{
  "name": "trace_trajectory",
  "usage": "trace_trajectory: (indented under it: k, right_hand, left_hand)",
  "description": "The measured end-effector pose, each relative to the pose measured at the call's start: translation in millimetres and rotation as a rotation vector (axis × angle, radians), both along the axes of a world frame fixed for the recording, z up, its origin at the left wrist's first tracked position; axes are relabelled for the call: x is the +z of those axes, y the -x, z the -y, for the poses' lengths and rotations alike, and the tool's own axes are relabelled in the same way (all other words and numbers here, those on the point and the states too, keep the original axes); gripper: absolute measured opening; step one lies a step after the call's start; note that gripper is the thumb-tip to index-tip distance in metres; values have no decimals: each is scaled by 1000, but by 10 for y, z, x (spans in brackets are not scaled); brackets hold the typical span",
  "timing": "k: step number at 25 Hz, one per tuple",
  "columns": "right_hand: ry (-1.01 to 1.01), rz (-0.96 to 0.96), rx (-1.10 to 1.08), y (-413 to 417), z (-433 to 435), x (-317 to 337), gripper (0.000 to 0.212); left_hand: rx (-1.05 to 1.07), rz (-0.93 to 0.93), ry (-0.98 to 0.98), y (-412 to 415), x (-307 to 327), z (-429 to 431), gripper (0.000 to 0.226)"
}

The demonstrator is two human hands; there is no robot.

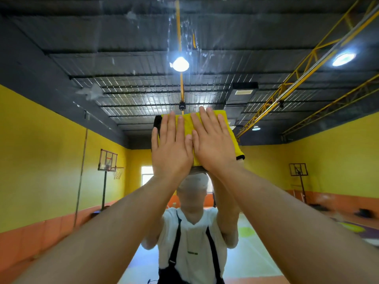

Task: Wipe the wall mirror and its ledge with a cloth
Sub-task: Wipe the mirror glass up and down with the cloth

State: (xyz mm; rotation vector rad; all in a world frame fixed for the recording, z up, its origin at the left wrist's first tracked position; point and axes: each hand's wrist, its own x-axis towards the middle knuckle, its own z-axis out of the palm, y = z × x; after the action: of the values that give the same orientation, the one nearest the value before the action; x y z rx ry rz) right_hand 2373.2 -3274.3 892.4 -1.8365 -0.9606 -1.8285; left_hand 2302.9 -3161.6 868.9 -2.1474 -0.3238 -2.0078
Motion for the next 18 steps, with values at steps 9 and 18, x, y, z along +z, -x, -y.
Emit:
trace_trajectory:
  k: [9, 18]
  right_hand:
    - [-22, 27, 8, -655, 931, -53, 56]
    - [-75, 8, 14, -733, 1011, -864, 56]
  left_hand:
    - [44, -10, -91, -602, 9, 799, 61]
    - [42, -3, -146, -639, -728, 891, 60]
